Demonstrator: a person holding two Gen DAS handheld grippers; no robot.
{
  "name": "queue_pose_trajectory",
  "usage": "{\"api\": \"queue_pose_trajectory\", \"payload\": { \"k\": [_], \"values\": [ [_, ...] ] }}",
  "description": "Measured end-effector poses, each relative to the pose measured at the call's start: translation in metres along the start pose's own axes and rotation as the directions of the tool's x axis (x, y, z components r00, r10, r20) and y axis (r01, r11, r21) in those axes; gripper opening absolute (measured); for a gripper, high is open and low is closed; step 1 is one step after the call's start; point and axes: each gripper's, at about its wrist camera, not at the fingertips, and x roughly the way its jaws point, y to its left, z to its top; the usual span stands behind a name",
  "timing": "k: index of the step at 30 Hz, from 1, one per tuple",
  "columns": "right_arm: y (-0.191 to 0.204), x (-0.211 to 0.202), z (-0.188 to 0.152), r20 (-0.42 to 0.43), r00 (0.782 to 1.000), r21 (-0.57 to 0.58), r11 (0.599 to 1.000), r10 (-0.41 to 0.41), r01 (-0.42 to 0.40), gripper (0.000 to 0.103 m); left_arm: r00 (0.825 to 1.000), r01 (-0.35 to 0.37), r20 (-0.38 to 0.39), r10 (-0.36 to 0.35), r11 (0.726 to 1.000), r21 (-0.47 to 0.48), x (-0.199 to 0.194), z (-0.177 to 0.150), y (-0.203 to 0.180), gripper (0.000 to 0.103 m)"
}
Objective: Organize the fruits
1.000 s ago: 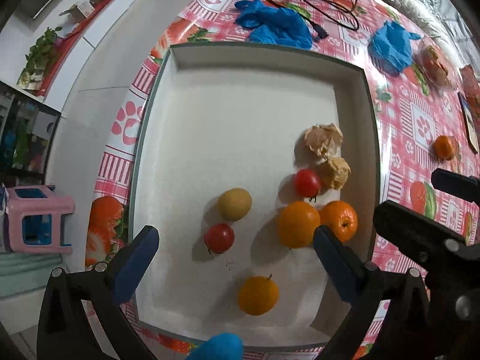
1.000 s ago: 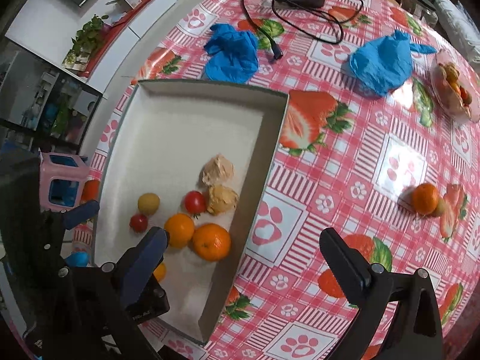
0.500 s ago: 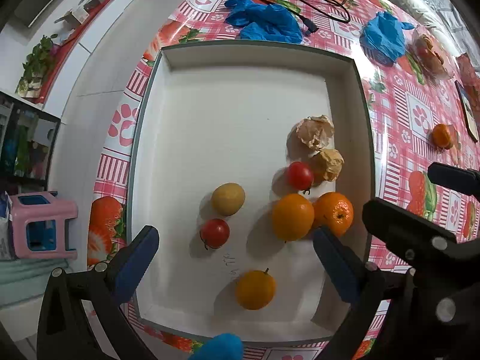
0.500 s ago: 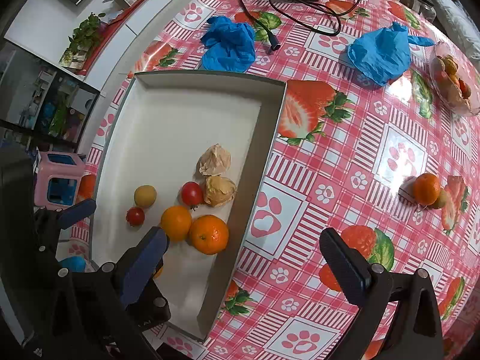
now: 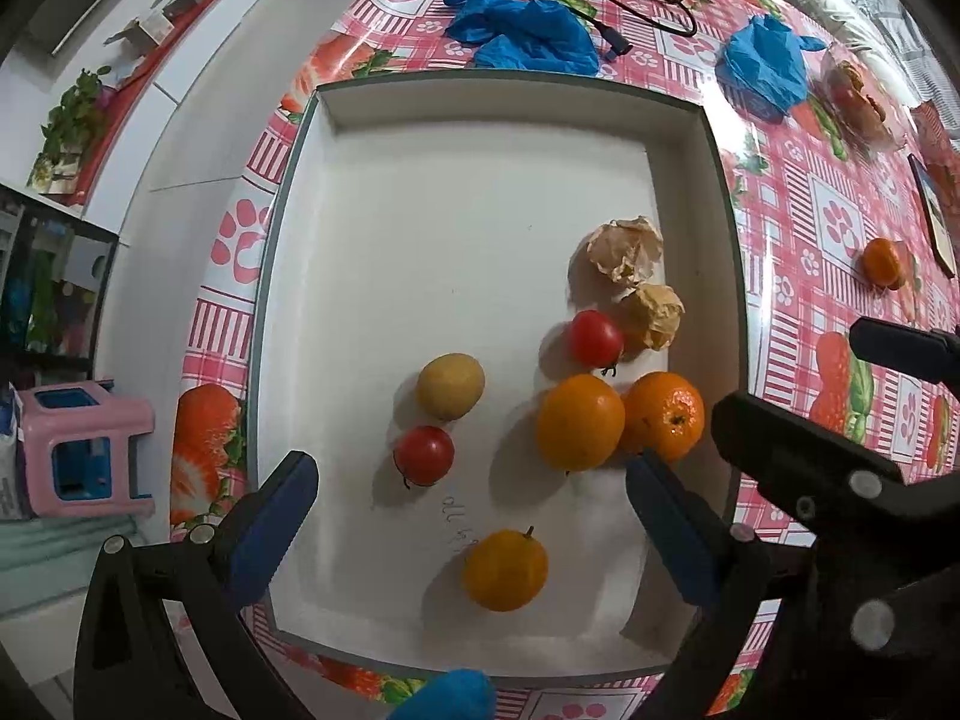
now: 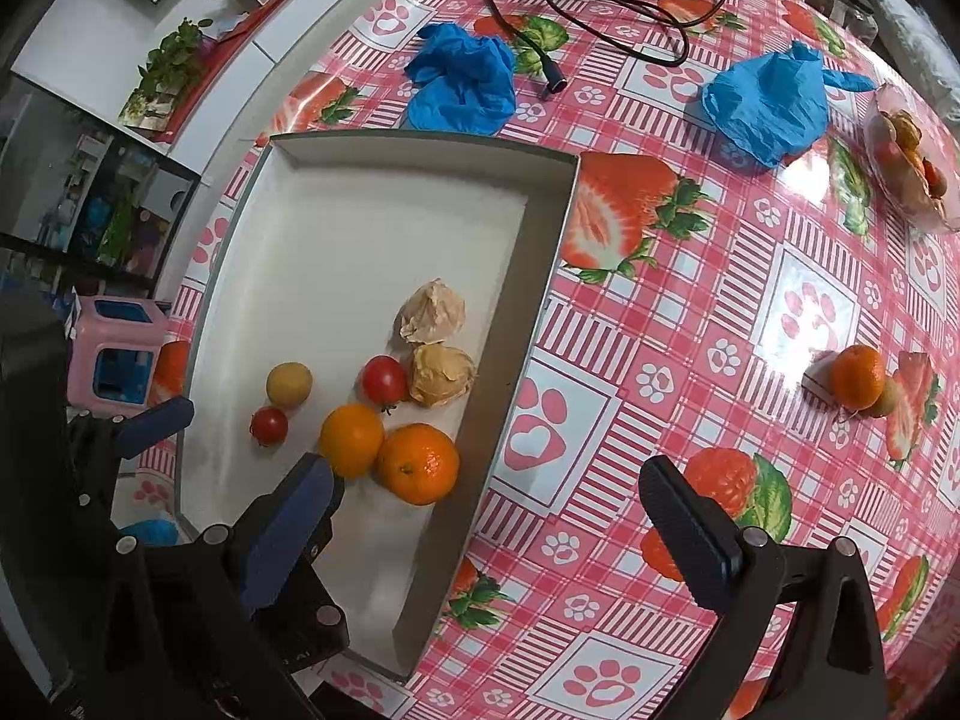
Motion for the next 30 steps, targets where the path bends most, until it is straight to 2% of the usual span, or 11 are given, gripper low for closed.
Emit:
{"api": "queue_pose_trajectory", "payload": {
  "k": [12,21,30],
  "values": [
    [0.004,0.002,0.002,-0.005,1.000,-0.010,1.000,-0.010,0.010,0.103,1.000,0.001,-0.008,-0.001,1.000,0.006,-0.002,-0.009,0.000,0.103],
    [0.013,0.007,0.005,-0.004,0.992,-0.087,0.989,-0.122,0.121,0.103,1.000,-0.017,-0.014,0.018,1.000,0.017,-0.005,-0.023,0.002,0.103],
    [0.023,0.010,0.006,-0.004,0.989,-0.138,0.979,-0.149,0.147,0.103,1.000,-0.028,-0.012,0.028,0.999,0.017,-0.005,-0.032,0.014,0.103]
  ]
}}
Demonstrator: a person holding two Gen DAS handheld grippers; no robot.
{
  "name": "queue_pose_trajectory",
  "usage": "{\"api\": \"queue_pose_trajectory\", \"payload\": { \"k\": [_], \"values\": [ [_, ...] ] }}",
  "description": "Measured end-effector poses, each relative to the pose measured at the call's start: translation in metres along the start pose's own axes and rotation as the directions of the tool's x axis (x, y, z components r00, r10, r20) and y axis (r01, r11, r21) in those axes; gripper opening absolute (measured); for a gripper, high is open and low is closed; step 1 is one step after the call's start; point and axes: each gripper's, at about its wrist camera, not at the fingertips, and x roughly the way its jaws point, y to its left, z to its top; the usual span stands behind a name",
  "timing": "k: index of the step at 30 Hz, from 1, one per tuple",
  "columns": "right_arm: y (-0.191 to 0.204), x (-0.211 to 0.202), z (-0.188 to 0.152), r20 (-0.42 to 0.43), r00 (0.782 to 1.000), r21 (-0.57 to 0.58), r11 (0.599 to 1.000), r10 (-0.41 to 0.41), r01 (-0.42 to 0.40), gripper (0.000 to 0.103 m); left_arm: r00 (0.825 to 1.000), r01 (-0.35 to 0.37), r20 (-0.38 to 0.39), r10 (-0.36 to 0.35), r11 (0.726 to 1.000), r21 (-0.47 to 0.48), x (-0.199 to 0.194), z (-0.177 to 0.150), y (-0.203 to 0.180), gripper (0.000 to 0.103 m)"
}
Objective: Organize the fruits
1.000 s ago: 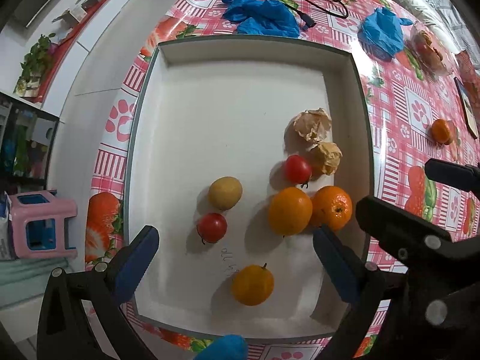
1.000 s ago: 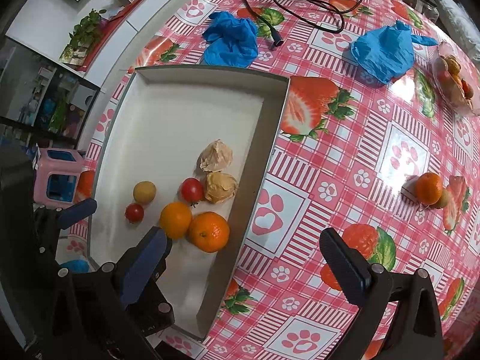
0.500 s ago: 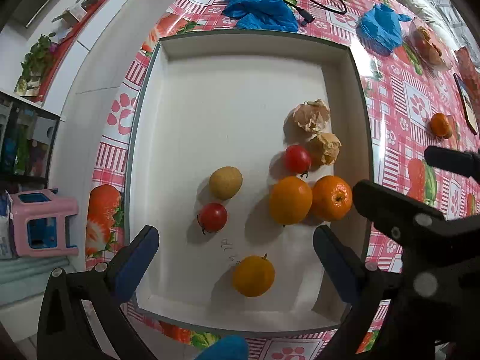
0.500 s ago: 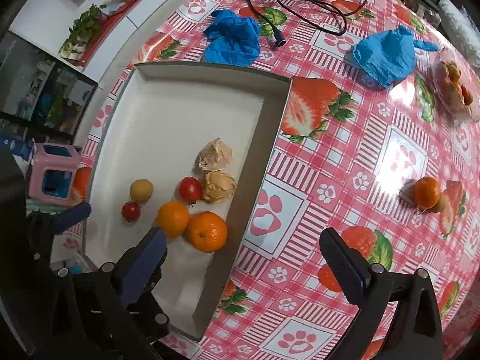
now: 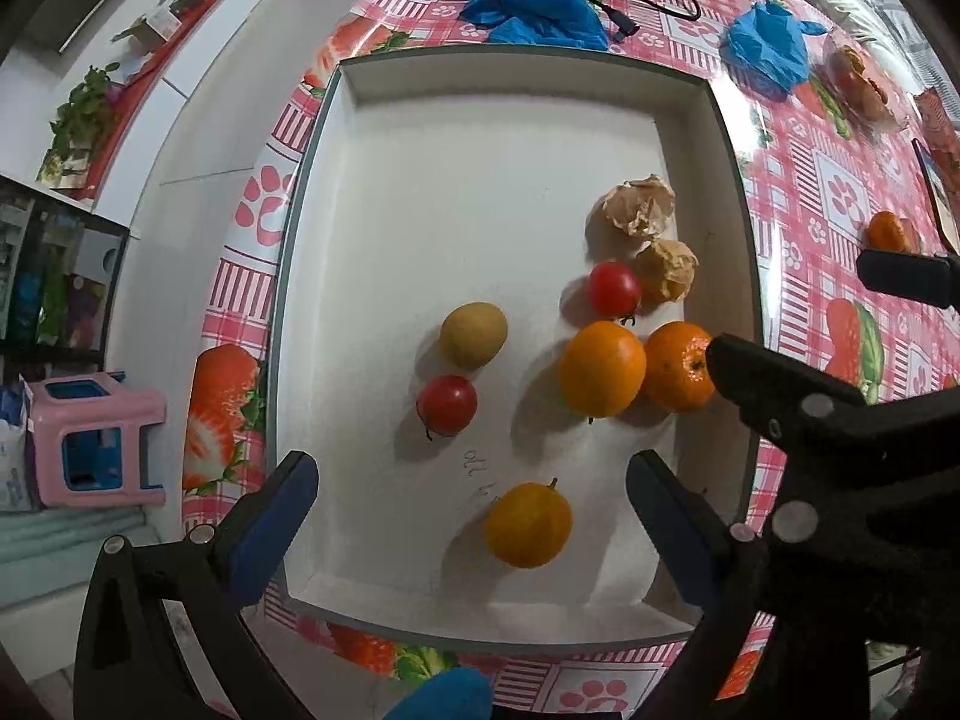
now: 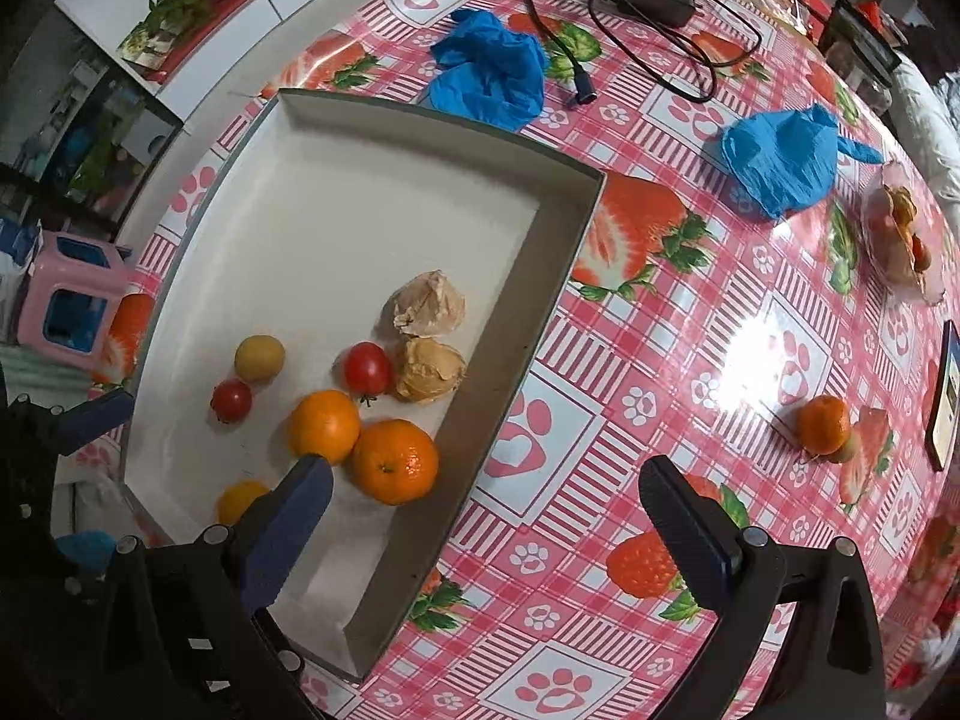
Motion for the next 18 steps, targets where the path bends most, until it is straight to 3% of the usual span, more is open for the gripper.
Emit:
{"api": "queue_pose_trajectory", "payload": {
  "k": [18],
  "values": [
    [0.0107,-0.0041,-0.0011,0.011,1.000,-0.028,1.000,-0.006,0.007,0.103,1.000,0.000,0.003,-0.001,1.000,0.016,-0.0022,-0.0040,-0.0002,0.103]
  ]
}}
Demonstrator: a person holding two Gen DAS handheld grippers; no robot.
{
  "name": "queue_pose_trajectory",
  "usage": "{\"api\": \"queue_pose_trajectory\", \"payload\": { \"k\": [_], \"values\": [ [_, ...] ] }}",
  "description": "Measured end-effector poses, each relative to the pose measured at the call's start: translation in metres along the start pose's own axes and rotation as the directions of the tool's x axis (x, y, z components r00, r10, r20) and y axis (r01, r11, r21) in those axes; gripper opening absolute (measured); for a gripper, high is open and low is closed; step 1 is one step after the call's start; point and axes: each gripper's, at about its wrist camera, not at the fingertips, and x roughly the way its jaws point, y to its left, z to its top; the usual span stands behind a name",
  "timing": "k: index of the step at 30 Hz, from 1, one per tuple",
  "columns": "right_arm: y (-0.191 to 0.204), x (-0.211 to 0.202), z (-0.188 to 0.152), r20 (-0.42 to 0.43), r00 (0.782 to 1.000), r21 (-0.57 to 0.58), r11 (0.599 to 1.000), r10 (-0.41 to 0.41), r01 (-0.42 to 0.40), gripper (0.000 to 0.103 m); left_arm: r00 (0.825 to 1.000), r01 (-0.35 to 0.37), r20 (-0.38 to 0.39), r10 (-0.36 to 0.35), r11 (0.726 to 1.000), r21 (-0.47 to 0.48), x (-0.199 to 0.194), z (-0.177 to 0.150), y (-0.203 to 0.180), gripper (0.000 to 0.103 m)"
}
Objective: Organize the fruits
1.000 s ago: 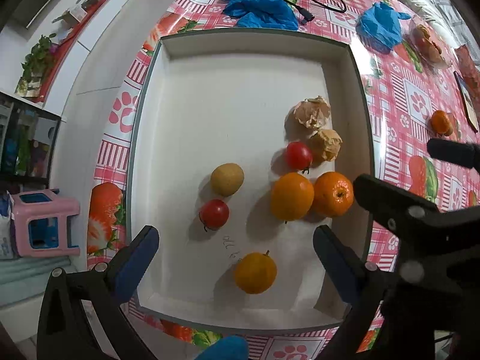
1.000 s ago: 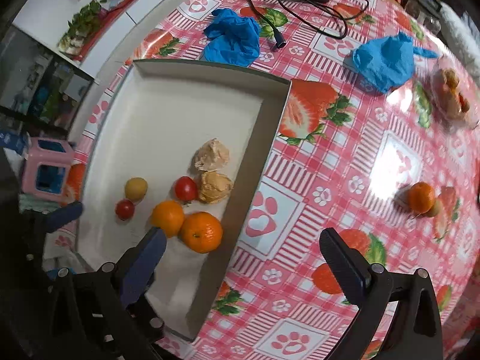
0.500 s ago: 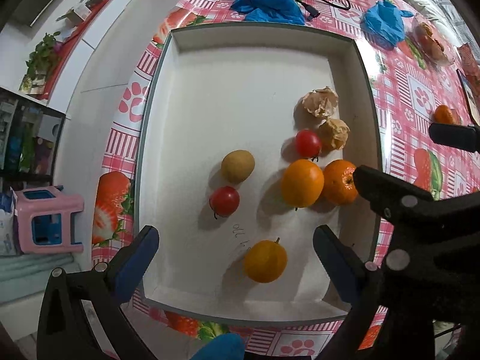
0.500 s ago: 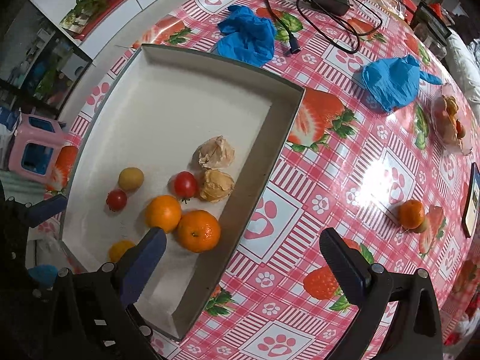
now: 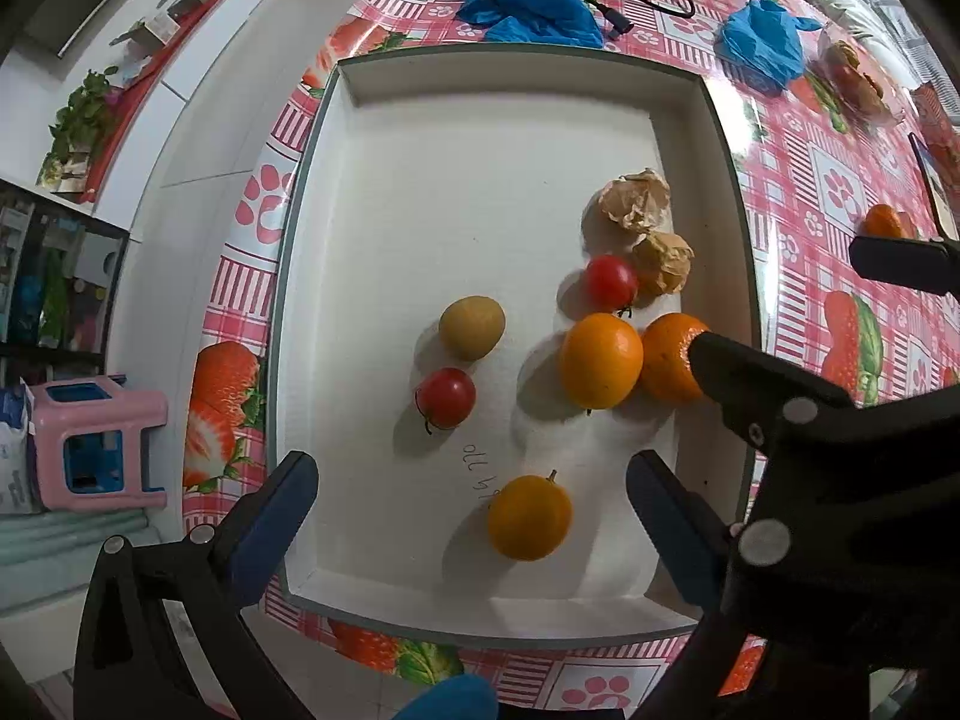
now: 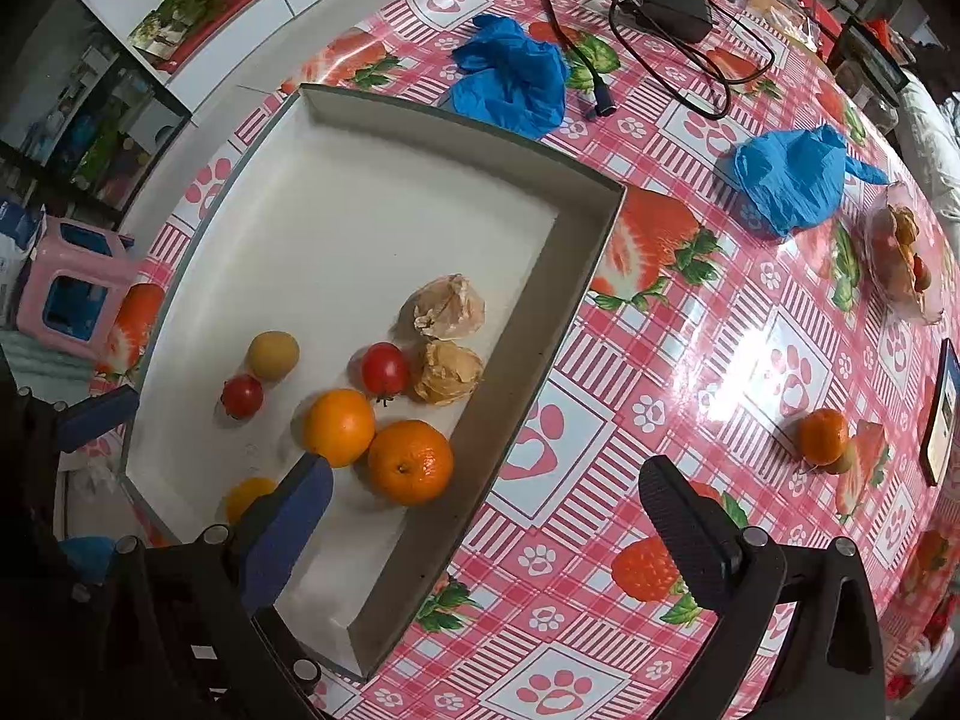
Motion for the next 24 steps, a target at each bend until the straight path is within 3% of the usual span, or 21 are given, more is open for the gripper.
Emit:
{"api": "queue_pose_trajectory", "payload": {
  "k": [24],
  "values": [
    [0.0023,0.0003,0.0000,-0.003,1.000,-0.007,1.000,0.000,0.000,0.103,1.000,0.006,0.003,-0.006,1.000,0.007,-0.0025,0.0026,-0.0035,0.103]
  ]
}}
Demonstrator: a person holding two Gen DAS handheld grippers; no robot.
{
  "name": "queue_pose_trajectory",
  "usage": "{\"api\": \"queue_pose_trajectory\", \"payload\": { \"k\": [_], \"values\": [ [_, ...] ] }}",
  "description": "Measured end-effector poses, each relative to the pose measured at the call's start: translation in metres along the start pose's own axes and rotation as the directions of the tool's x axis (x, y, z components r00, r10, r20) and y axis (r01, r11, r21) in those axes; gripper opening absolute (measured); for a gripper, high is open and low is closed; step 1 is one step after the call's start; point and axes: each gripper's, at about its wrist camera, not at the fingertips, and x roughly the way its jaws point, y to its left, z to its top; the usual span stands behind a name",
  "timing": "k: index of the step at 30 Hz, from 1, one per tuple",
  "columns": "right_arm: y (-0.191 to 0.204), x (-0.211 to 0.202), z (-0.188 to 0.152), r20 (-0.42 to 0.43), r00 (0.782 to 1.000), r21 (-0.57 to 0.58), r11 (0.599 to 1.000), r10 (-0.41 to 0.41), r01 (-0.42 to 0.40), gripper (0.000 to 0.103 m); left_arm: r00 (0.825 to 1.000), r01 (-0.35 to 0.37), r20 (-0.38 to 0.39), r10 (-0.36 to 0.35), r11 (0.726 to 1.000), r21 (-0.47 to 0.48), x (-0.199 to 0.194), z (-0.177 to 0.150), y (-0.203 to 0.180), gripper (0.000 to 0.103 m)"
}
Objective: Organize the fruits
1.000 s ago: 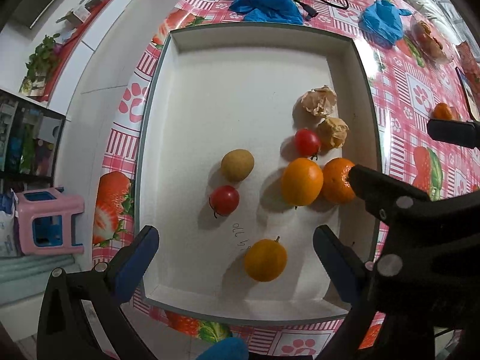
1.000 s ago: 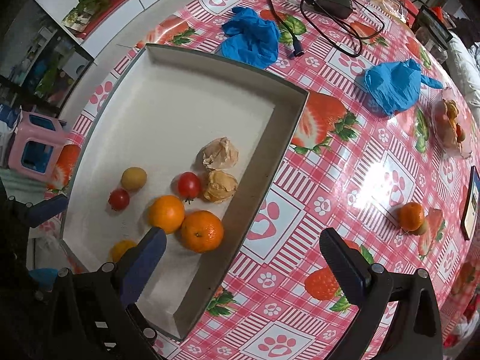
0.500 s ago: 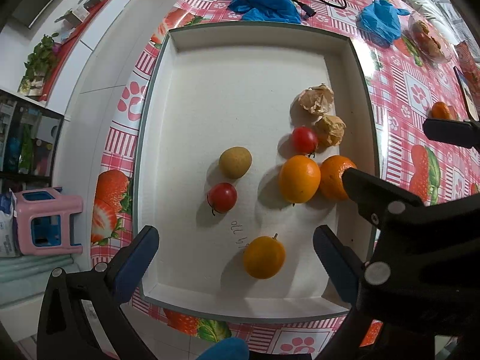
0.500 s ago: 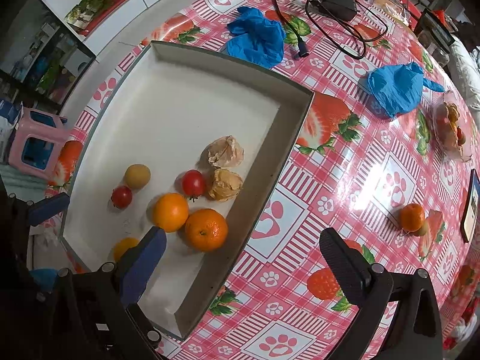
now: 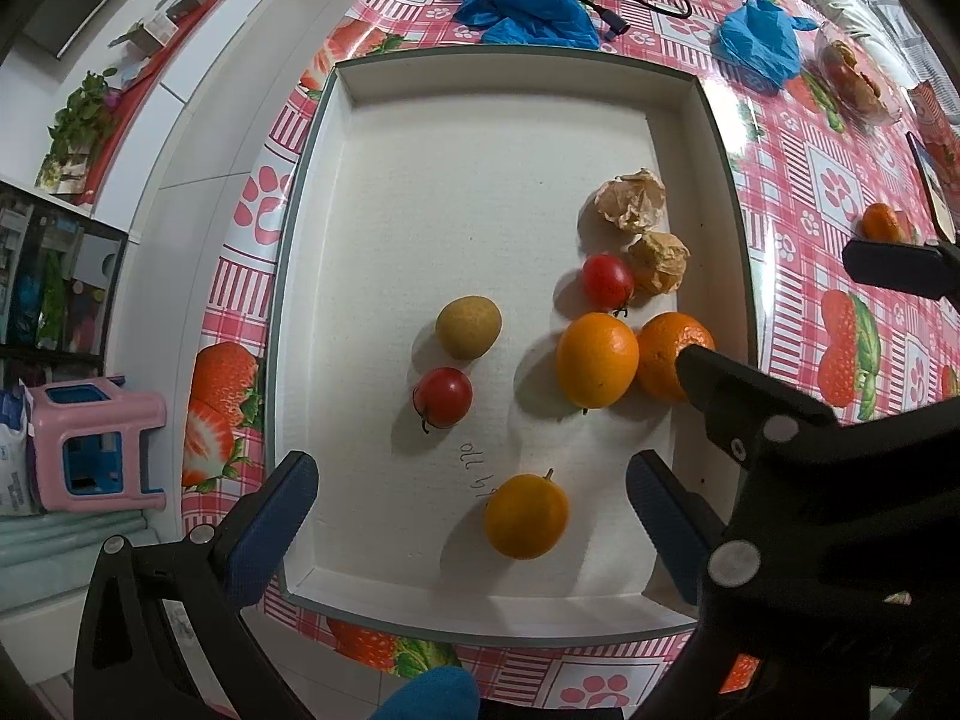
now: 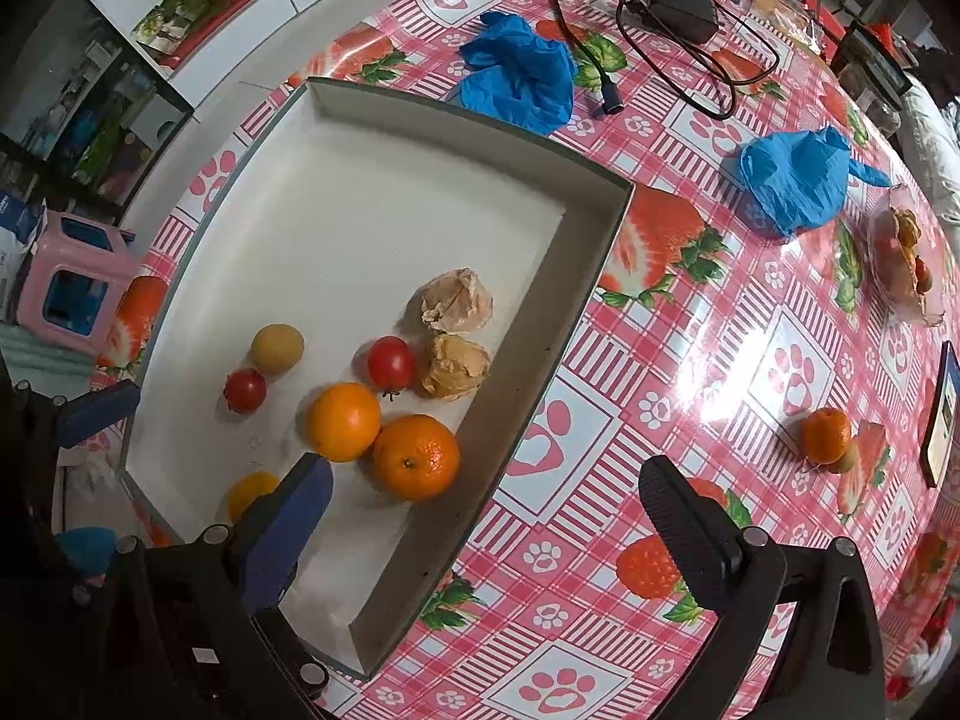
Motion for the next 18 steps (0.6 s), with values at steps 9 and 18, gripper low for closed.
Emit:
{"api": "queue_pose_trajectory", "payload": {
  "k": [9,18],
  "values": [
    [0.0024,0.0001,0.0004,0.001,1.000,-0.005,1.000,0.002,-0.002,0.103,1.000,0.004,0.001,-0.004,1.000,0.002,0.0001,0.0007,-0.0002,0.103],
    [0.0042,0.0005,-0.0001,-0.001,1.000,-0.006,1.000,0.003,-0.003,0.103,1.000,0.003,0.013,-0.003,1.000,-0.010,-0.0008,0.0013,0.0032,0.103]
  ]
}}
